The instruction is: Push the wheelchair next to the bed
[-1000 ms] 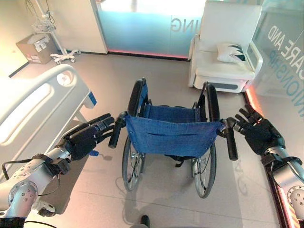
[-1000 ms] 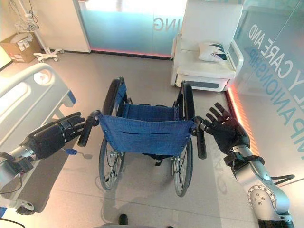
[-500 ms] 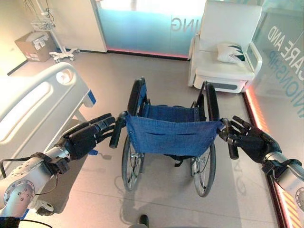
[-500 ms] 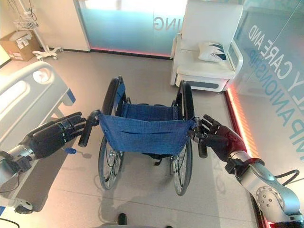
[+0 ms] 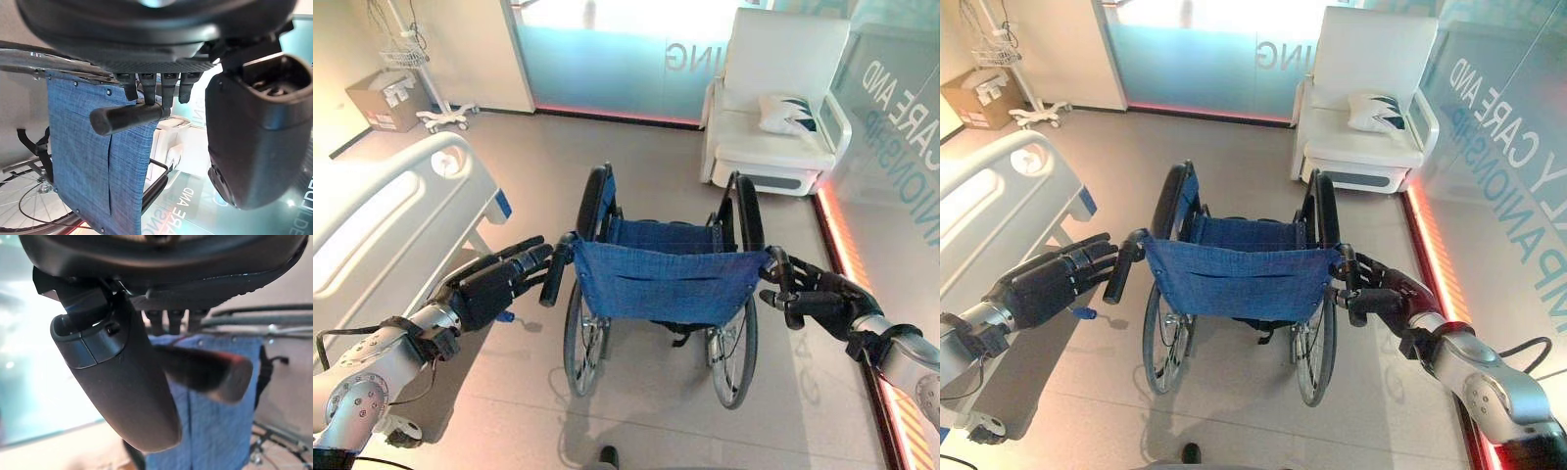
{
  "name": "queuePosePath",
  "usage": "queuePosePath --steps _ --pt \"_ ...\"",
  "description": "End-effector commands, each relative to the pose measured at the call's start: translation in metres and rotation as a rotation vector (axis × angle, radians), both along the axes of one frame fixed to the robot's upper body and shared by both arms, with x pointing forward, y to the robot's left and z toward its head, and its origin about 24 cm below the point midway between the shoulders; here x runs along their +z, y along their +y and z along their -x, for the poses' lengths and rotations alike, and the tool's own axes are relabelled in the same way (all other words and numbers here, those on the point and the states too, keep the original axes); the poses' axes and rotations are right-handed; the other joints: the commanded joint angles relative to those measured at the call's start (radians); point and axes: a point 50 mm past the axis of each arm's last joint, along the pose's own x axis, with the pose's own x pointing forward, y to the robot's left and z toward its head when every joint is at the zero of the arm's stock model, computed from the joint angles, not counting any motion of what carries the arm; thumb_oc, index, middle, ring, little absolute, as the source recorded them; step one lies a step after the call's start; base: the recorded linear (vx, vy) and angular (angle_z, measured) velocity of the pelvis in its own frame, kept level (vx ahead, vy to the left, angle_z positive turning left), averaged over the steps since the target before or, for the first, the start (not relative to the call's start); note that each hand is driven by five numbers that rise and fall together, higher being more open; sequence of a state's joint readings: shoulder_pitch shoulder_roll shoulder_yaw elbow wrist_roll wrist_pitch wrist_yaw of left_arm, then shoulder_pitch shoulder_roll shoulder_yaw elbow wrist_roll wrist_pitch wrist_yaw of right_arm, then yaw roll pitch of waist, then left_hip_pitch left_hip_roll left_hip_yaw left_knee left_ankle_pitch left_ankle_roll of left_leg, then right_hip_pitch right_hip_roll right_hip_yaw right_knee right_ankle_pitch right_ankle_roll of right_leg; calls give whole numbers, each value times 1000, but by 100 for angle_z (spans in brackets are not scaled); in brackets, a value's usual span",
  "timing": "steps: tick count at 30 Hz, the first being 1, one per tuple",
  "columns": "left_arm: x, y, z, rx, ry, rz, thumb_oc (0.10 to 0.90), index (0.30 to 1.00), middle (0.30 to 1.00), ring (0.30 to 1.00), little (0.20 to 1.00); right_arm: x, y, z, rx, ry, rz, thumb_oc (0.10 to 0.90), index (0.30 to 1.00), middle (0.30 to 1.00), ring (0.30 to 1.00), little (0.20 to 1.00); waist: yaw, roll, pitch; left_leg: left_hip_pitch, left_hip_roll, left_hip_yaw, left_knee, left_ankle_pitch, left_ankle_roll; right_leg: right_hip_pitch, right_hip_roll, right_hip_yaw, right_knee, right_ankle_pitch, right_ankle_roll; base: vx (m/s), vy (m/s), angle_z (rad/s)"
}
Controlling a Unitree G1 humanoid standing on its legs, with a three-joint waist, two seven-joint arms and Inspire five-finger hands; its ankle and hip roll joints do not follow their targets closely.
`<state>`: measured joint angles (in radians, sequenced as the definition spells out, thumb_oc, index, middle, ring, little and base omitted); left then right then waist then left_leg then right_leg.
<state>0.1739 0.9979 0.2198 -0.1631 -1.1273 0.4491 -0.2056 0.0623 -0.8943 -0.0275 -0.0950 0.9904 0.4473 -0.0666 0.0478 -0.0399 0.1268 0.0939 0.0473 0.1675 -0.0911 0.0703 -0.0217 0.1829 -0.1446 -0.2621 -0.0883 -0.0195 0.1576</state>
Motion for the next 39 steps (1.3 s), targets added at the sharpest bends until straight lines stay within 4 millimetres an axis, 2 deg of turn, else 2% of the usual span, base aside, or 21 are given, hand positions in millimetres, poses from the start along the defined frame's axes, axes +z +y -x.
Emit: queuePosePath --steps 1,10,16,17,18,25,33,39 --pt "40 -31 -18 -188 -193 100 800 900 900 900 900 56 -13 -26 -37 -169 96 800 900 900 900 900 11 48 -68 25 29 5 4 -61 -45 -39 9 -68 35 9 -29 35 13 2" --pt "38 -38 -26 -228 -160 99 800 900 900 900 900 47 -17 -40 -89 -64 125 800 900 900 900 900 36 45 -70 28 19 -19 4 -64 -42 -25 9 -80 34 7 -31 43 11 5" --pt "38 -39 -29 -244 -142 94 800 900 900 900 900 55 -15 -51 -109 -86 118 800 900 900 900 900 47 45 -73 31 17 -26 4 -65 -42 -19 9 -88 33 5 -31 28 8 4" --pt "38 -39 -30 -249 -138 90 800 900 900 900 900 58 -15 -53 -109 -93 121 438 356 356 356 356 49 45 -73 31 17 -26 4 -65 -42 -19 9 -89 34 5 -31 0 0 0" --pt "37 -39 -30 -253 -132 86 800 900 900 900 900 58 -14 -55 -109 -95 125 400 300 300 300 300 51 45 -73 31 17 -26 4 -65 -43 -20 9 -90 36 4 -31 0 0 0" --pt "29 -33 -30 -246 -43 1 800 900 900 900 900 61 -13 -58 -73 -78 159 400 300 300 300 300 54 48 -79 33 14 -28 4 -64 -42 -18 11 -91 37 2 -31 20 1 4" --pt "28 -24 -29 -197 5 -28 800 900 900 900 900 54 -11 -52 -57 -51 163 400 300 300 300 300 51 54 -75 37 14 -25 4 -61 -40 -14 14 -91 35 2 -32 5 -5 4" --pt "22 2 -25 -112 108 -233 800 900 900 900 900 54 -10 -52 -59 -47 159 400 300 300 300 300 49 60 -73 39 15 -20 4 -57 -41 -13 16 -91 35 2 -32 -1 -2 -1"
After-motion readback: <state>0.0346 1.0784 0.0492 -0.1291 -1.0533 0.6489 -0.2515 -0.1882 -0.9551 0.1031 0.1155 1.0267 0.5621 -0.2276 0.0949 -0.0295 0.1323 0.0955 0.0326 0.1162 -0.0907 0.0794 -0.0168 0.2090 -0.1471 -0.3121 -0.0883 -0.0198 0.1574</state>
